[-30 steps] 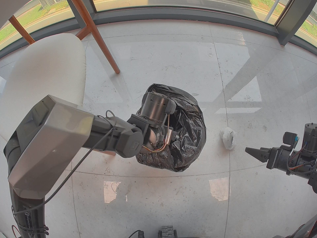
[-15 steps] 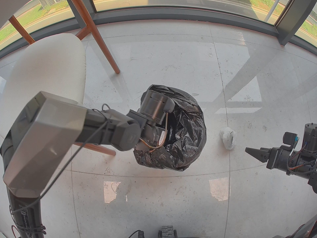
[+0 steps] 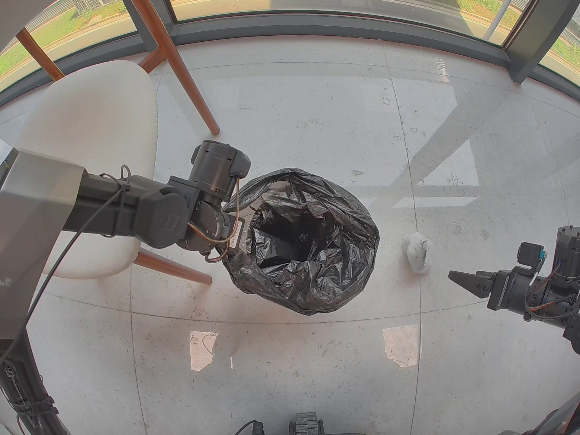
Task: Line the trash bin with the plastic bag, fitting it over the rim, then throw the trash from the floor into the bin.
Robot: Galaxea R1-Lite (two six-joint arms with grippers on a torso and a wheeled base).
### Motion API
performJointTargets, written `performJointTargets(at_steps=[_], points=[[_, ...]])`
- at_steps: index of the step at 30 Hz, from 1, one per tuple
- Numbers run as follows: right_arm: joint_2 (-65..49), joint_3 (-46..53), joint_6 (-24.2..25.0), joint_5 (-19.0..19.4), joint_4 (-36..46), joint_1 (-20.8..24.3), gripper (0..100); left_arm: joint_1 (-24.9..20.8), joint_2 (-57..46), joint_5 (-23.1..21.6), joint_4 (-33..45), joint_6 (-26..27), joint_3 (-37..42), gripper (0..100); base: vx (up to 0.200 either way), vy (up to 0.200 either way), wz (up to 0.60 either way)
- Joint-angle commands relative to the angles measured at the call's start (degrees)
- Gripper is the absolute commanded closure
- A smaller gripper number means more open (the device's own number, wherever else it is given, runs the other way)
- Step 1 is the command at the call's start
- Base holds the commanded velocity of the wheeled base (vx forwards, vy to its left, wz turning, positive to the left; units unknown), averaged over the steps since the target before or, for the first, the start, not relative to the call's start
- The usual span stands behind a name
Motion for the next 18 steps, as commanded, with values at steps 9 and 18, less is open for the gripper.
performJointTargets(at_steps=[9, 18], points=[[-0.4, 0.1, 0.1, 0.0, 0.0, -0.1, 0, 1.0, 4.5, -0.3, -12.7, 1.1, 2.0, 100, 0.000, 0.000, 0.00], [-0.5, 0.3, 0.1, 0.0, 0.1, -0.3, 0, 0.9, 4.7, -0.5, -12.7, 0.8, 4.2, 0, 0.000, 0.000, 0.00]])
